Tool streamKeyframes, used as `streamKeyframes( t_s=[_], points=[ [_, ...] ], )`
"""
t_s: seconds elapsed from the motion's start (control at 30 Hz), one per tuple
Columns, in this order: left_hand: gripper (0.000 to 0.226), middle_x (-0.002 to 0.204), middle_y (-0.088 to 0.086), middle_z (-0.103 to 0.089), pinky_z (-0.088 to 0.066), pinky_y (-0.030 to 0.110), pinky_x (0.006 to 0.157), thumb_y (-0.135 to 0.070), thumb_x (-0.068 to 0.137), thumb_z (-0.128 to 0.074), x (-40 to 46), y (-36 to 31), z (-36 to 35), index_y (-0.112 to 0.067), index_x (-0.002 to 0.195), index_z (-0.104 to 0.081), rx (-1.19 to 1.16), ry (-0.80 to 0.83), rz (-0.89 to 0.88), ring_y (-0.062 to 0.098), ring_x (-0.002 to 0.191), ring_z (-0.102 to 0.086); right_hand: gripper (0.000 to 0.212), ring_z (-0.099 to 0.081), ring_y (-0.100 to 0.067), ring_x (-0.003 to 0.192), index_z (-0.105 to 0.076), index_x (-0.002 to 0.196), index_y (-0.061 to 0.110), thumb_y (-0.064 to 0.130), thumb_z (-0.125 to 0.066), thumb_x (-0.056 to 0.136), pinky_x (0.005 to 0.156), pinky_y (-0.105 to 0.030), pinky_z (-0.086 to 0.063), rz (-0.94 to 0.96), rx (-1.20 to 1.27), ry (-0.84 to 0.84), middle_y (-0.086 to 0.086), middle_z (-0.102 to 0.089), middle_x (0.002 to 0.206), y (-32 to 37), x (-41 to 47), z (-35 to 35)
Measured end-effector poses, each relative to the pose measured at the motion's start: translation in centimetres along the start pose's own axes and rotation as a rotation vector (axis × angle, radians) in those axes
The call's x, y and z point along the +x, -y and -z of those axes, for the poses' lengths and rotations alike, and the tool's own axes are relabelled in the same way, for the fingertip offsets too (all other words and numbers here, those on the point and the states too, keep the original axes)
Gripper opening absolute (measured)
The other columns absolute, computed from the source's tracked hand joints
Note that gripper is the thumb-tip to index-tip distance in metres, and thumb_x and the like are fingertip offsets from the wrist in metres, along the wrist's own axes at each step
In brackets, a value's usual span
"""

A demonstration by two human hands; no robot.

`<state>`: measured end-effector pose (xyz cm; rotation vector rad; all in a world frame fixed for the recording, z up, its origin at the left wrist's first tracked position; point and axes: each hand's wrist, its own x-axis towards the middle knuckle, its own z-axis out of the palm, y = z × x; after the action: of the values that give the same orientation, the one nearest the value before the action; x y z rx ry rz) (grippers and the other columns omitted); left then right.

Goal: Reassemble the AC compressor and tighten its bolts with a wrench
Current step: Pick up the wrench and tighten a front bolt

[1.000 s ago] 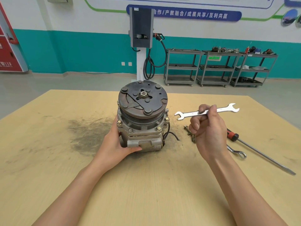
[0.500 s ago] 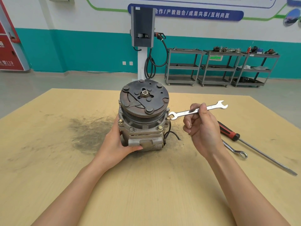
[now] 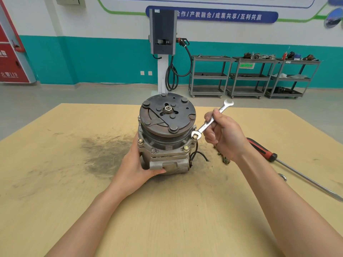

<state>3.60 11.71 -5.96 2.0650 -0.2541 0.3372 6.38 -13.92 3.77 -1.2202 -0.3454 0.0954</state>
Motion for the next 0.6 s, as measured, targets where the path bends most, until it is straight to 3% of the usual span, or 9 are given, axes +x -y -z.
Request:
streamKeyframes(
  t_s=[0.2, 0.37, 0.47, 0.6],
  points=[
    [0.098, 0.105, -0.058, -0.046, -0.035, -0.008, 0.074, -0.031, 0.060, -0.093, -0.1, 0.0, 0.1, -0.017, 0.137, -0.035, -0.010, 0.007, -0.003, -0.034, 0.101, -0.042, 0.035, -0.035, -0.012, 0.040, -0.055, 0.079, 0.018, 0.038, -0.035, 0.100, 0.047, -0.031, -0.017, 0.242, 0.090, -0.168, 0.000, -0.045, 0.046, -3.0, -2.2, -0.6],
    [0.097, 0.106, -0.056, -0.048, -0.035, -0.007, 0.075, -0.029, 0.060, -0.093, -0.1, 0.1, 0.0, -0.018, 0.137, -0.036, -0.018, 0.003, -0.016, -0.033, 0.102, -0.044, 0.037, -0.033, -0.013, 0.041, -0.062, 0.072, 0.030, 0.040, -0.038, 0.099, 0.045, -0.028, -0.021, 0.397, -0.014, -0.333, 0.002, -0.043, 0.044, -3.9, -3.7, -1.5],
    [0.098, 0.107, -0.055, -0.049, -0.035, -0.007, 0.076, -0.028, 0.060, -0.093, -0.1, 0.1, -0.1, -0.020, 0.138, -0.035, -0.027, 0.000, -0.024, -0.032, 0.103, -0.044, 0.034, -0.033, -0.013, 0.041, -0.060, 0.075, 0.026, 0.036, -0.037, 0.099, 0.043, -0.022, -0.030, 0.465, -0.056, -0.389, 0.002, -0.041, 0.044, -4.1, -4.2, -2.0],
    [0.102, 0.109, -0.051, -0.052, -0.037, -0.006, 0.079, -0.032, 0.058, -0.093, 0.0, 0.2, 0.0, -0.022, 0.141, -0.034, -0.050, 0.006, -0.027, -0.028, 0.105, -0.047, 0.033, -0.035, -0.012, 0.041, -0.054, 0.079, 0.016, 0.035, -0.037, 0.100, 0.041, -0.019, -0.030, 0.436, -0.021, -0.398, 0.002, -0.043, 0.045, -3.7, -4.4, -2.3]
  ],
)
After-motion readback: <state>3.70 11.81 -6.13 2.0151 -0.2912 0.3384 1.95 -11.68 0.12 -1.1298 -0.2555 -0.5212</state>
